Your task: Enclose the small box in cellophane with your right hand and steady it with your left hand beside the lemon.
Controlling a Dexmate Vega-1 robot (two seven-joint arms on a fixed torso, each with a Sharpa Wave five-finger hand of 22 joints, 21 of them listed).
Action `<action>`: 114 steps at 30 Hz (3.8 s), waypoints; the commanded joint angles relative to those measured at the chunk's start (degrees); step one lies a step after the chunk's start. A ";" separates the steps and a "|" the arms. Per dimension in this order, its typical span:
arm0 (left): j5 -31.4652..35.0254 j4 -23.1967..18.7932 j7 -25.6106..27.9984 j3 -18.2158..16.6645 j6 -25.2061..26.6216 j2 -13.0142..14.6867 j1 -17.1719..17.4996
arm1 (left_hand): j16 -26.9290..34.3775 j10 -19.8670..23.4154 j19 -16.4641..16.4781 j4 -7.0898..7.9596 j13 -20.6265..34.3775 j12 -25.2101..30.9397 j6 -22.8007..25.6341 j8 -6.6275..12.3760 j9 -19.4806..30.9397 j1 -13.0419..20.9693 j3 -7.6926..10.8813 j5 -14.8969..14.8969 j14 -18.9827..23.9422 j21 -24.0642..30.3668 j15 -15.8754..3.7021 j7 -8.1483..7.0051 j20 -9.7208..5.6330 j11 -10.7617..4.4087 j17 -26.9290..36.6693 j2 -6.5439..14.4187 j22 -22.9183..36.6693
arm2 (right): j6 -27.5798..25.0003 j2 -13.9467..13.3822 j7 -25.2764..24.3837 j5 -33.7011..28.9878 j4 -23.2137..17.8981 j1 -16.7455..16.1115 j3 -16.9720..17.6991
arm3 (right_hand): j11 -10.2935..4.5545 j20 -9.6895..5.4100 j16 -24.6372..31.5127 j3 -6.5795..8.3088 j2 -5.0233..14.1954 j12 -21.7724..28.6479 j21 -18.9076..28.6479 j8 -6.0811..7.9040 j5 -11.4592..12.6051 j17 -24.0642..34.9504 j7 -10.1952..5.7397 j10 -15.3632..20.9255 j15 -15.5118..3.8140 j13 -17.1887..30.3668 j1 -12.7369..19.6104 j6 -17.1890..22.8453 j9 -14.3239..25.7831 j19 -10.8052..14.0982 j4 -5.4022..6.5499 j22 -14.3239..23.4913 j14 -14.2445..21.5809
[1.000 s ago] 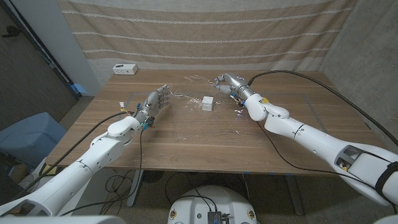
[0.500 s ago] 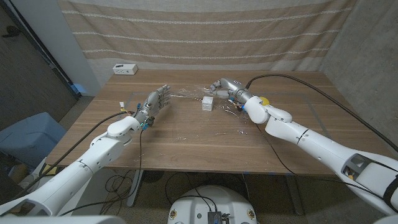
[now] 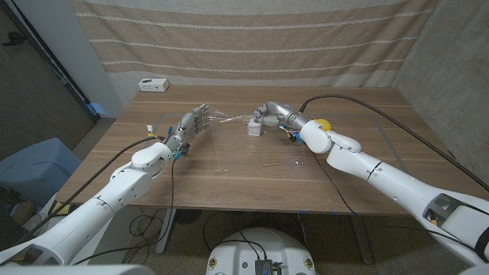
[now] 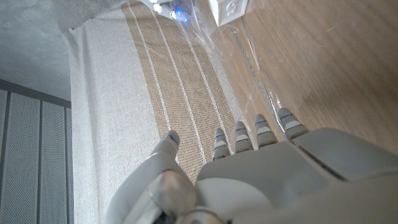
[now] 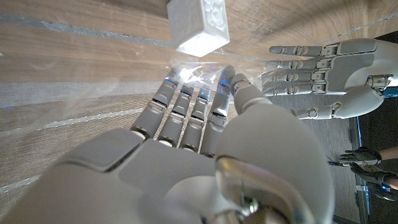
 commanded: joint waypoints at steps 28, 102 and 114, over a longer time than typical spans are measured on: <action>0.51 -0.37 0.20 0.39 0.11 -0.14 -0.49 | -0.03 0.37 0.51 -0.11 0.16 -0.40 -0.25 -0.04 0.15 -0.28 0.21 0.12 0.45 -0.43 0.12 -0.42 0.32 0.06 0.08 0.18 0.28 | 4.30 -1.63 16.18 5.21 1.96 2.52 -0.94 | 4.23 5.87 -5.77 -12.46 -9.24 -1.26 -3.12 -6.61 3.03 -0.26 -3.35 -20.77 3.48 0.38 -22.07 -26.73 -0.30 -15.70 6.27 0.04 -16.38; 43.28 -34.74 18.48 -0.39 33.70 26.60 12.51 | 0.72 9.43 6.46 -11.49 0.32 1.22 10.65 2.26 0.32 18.88 5.66 -0.39 6.34 0.59 -7.74 -3.81 -2.30 -5.21 -0.09 -1.18 0.14 | -23.10 -4.27 24.92 -21.25 -19.73 -4.55 -5.89 | 3.88 10.60 9.77 -7.51 -4.67 8.51 0.11 -10.92 0.44 11.34 -8.71 -26.59 5.55 1.97 -27.73 -37.99 -0.28 -37.59 0.72 0.29 -22.96; 44.95 -33.14 25.48 -0.87 33.01 20.43 13.86 | 0.01 6.67 8.26 -9.37 0.31 -0.44 3.69 -0.58 0.32 19.76 3.40 -0.58 5.49 1.46 -7.42 -4.24 -4.67 -5.47 0.19 -1.46 0.65 | -22.15 -4.94 24.47 -19.72 -20.54 -5.42 -5.70 | 2.55 10.52 9.48 -7.21 -4.27 8.37 0.08 -10.56 0.44 10.53 -7.94 -25.62 5.38 1.77 -27.75 -38.09 -0.28 -36.90 0.67 0.28 -22.39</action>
